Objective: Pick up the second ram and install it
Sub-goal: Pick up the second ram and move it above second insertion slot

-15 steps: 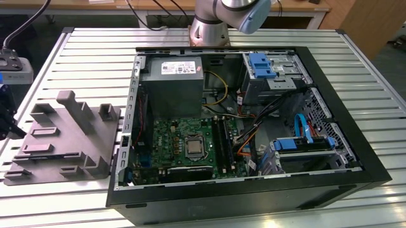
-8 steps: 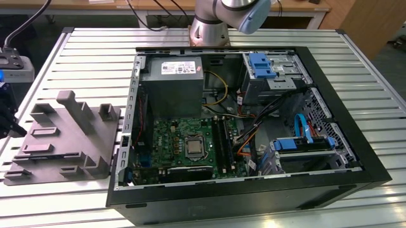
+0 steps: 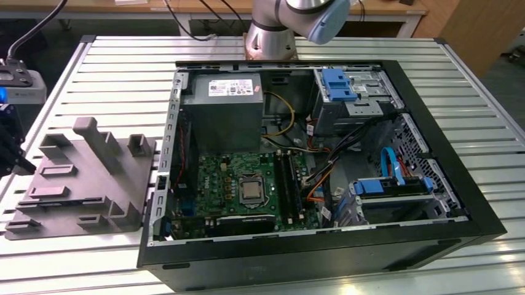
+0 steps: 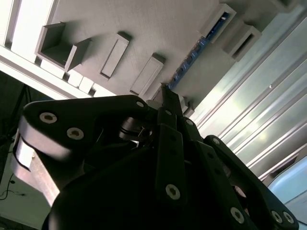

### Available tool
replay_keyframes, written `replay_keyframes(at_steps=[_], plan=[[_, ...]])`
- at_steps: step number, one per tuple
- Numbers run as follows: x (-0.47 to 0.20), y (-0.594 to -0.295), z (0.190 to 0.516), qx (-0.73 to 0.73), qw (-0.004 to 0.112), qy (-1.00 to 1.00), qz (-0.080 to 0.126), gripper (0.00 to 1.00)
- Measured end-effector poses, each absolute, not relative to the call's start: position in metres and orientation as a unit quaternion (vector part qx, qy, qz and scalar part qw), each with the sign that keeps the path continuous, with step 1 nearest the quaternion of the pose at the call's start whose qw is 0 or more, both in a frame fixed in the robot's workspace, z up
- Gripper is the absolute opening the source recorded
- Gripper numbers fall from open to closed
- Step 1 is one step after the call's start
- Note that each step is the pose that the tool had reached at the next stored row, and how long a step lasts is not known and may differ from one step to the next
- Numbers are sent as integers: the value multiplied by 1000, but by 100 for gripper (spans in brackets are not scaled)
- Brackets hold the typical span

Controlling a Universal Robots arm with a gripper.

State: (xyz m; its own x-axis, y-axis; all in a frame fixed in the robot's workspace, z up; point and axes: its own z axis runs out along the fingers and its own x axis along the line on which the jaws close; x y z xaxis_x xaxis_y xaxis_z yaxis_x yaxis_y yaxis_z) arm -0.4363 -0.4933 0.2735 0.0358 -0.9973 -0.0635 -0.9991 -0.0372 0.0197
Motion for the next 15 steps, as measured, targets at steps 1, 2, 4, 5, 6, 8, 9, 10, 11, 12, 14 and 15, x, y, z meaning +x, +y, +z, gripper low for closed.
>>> replay_keyframes(at_steps=[1, 2, 4, 5, 6, 8, 9, 10, 11, 12, 14, 15], plan=[[-436, -493, 273, -720, 15, 694, 30, 10], [-436, -492, 273, -720, 15, 694, 30, 10], [-436, -491, 273, -720, 15, 694, 30, 10], [-436, -490, 273, -720, 15, 694, 30, 10], [-436, -489, 273, -720, 15, 694, 30, 10], [-436, -488, 273, -720, 15, 694, 30, 10], [-436, -487, 273, -720, 15, 694, 30, 10], [-436, -486, 273, -720, 15, 694, 30, 10], [-436, -485, 273, -720, 15, 694, 30, 10], [-436, -484, 273, -720, 15, 694, 30, 10], [-436, -483, 273, -720, 15, 694, 30, 10], [-436, -482, 273, -720, 15, 694, 30, 10]])
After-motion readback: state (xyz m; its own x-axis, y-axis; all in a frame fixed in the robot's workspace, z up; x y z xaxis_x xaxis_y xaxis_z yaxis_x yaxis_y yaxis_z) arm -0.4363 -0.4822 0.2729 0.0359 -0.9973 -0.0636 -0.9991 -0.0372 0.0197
